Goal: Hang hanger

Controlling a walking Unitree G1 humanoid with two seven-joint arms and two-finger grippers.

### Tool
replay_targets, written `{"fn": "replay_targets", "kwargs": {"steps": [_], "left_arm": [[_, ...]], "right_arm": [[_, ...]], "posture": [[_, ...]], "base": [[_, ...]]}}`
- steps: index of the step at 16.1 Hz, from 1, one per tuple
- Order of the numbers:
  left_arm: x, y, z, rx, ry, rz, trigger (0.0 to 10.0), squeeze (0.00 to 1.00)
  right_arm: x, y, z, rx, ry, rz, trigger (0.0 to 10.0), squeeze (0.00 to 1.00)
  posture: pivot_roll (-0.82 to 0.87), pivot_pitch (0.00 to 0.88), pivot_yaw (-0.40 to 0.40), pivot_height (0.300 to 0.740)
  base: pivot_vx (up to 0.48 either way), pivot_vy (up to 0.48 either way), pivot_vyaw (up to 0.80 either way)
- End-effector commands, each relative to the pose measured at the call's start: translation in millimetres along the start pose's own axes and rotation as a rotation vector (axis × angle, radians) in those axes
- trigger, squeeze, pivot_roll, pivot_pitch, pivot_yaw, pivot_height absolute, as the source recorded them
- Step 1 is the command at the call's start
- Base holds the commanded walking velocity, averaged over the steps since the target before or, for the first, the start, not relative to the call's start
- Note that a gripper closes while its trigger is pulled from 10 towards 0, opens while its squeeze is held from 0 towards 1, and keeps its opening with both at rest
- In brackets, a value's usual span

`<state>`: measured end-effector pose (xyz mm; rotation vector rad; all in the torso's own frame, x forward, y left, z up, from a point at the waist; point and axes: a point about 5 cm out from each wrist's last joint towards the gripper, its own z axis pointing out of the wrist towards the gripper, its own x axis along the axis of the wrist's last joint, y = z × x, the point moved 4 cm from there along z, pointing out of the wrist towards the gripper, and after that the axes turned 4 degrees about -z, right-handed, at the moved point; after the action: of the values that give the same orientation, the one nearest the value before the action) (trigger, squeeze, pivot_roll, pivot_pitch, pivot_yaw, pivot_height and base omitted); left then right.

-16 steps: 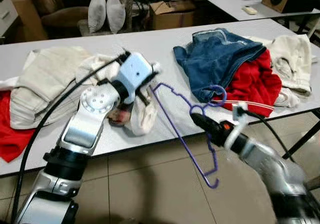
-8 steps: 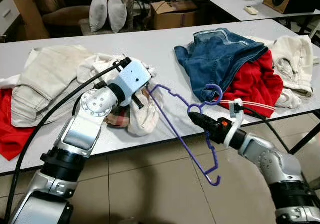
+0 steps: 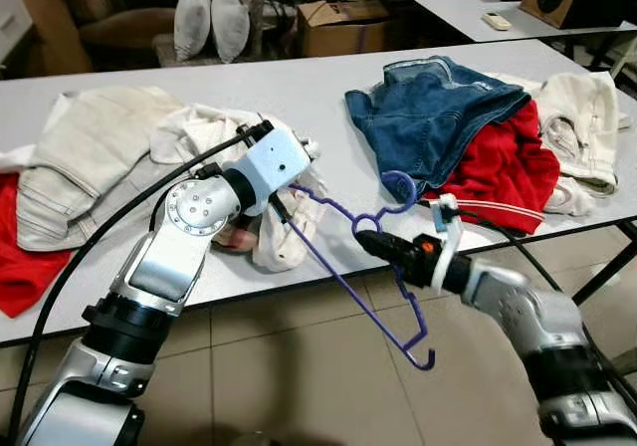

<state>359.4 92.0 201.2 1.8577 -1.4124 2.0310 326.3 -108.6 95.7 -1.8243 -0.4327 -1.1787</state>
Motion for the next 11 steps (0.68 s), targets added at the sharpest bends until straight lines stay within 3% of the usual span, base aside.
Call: {"fn": "replay_targets", "kwargs": {"steps": [1,3,5,8,10,11], "left_arm": [[4.2,5.2,-4.0,-0.04,0.0,0.038,0.0,0.0],[-2.9,13.1,-9.9,-0.077,-0.033,0.039,0.0,0.0],[-10.0,4.4,-13.5,-0.024,-0.073,0.038,0.0,0.0],[-27.8,-7.3,-19.4,0.032,-0.167,0.034,0.0,0.0],[-48.6,-0.1,-20.2,0.035,-0.246,-0.007,0.0,0.0],[-54.0,10.8,-17.0,0.02,-0.26,-0.053,0.0,0.0]], "right_arm": [[2.5,8.8,3.4,-0.054,0.003,0.004,10.0,0.0],[6.3,24.4,11.3,-0.147,0.053,0.106,10.0,0.0],[5.4,35.5,15.0,-0.231,0.083,0.177,10.0,0.0],[28.7,43.0,13.3,-0.263,0.265,0.318,10.0,0.0],[49.9,39.8,19.7,-0.242,0.421,0.443,10.0,0.0],[59.3,38.8,29.6,-0.284,0.508,0.505,10.0,0.0]], "posture": [[-0.04,0.018,-0.022,0.74],[-0.04,0.018,-0.022,0.74],[-0.02,0.027,-0.034,0.74],[-0.03,0.025,-0.02,0.74],[-0.03,0.027,-0.008,0.74],[-0.03,0.03,0.002,0.74]], "base": [[0.0,0.0,0.0],[0.0,0.0,0.0],[0.0,0.0,0.0],[0.0,0.0,0.0],[0.0,0.0,0.0],[0.0,0.0,0.0]]}}
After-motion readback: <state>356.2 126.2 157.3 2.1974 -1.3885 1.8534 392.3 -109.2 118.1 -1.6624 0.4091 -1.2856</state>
